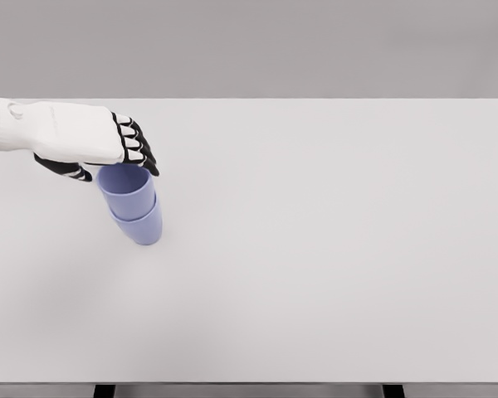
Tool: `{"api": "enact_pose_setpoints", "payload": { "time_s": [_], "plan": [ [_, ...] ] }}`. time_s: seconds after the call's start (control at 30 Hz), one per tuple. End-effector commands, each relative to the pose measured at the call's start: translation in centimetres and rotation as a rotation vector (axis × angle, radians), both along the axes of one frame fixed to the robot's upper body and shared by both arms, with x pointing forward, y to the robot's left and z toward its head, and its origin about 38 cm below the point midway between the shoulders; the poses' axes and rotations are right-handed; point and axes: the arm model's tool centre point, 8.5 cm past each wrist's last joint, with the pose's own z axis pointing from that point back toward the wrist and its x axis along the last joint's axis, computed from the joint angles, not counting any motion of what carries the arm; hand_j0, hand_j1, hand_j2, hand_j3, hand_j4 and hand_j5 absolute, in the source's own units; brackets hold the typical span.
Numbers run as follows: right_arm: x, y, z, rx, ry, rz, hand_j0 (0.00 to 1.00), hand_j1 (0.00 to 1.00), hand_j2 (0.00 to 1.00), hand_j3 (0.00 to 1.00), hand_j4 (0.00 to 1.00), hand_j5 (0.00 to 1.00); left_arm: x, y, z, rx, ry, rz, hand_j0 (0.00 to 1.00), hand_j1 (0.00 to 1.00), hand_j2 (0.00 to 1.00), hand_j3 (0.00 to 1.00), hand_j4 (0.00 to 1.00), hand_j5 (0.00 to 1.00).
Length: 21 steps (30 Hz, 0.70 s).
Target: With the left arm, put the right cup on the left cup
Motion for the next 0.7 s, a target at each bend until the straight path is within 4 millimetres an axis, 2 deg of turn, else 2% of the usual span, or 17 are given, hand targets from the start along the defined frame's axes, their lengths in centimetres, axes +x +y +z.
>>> {"api": "enact_pose_setpoints", "payload": {
  "time_s": [0.0,0.17,0.3,0.43,0.53,0.67],
  "plan": [
    [0.0,0.0,0.0,0.000,0.000,0.000,1.00,1.00,1.00,1.00,1.00,1.00,0.0,0.0,0.1,-0.004,-0.001,0.000,0.88,0.88,0.88,0.88,0.88,0.88],
    [0.0,0.0,0.0,0.000,0.000,0.000,1.00,1.00,1.00,1.00,1.00,1.00,-0.1,0.3,0.7,-0.009,-0.012,-0.002,1.00,1.00,1.00,1.00,1.00,1.00],
    [0.0,0.0,0.0,0.000,0.000,0.000,1.00,1.00,1.00,1.00,1.00,1.00,-0.4,1.2,1.6,-0.015,-0.027,0.015,1.00,1.00,1.00,1.00,1.00,1.00],
    [0.0,0.0,0.0,0.000,0.000,0.000,1.00,1.00,1.00,1.00,1.00,1.00,-1.3,3.4,4.6,-0.107,-0.033,0.043,1.00,1.00,1.00,1.00,1.00,1.00],
    [0.0,0.0,0.0,0.000,0.000,0.000,1.00,1.00,1.00,1.00,1.00,1.00,-1.8,4.4,5.0,-0.140,-0.011,0.069,1.00,1.00,1.00,1.00,1.00,1.00],
    [0.0,0.0,0.0,0.000,0.000,0.000,1.00,1.00,1.00,1.00,1.00,1.00,-1.9,4.7,4.9,-0.136,-0.006,0.076,1.00,1.00,1.00,1.00,1.00,1.00]
  ]
}}
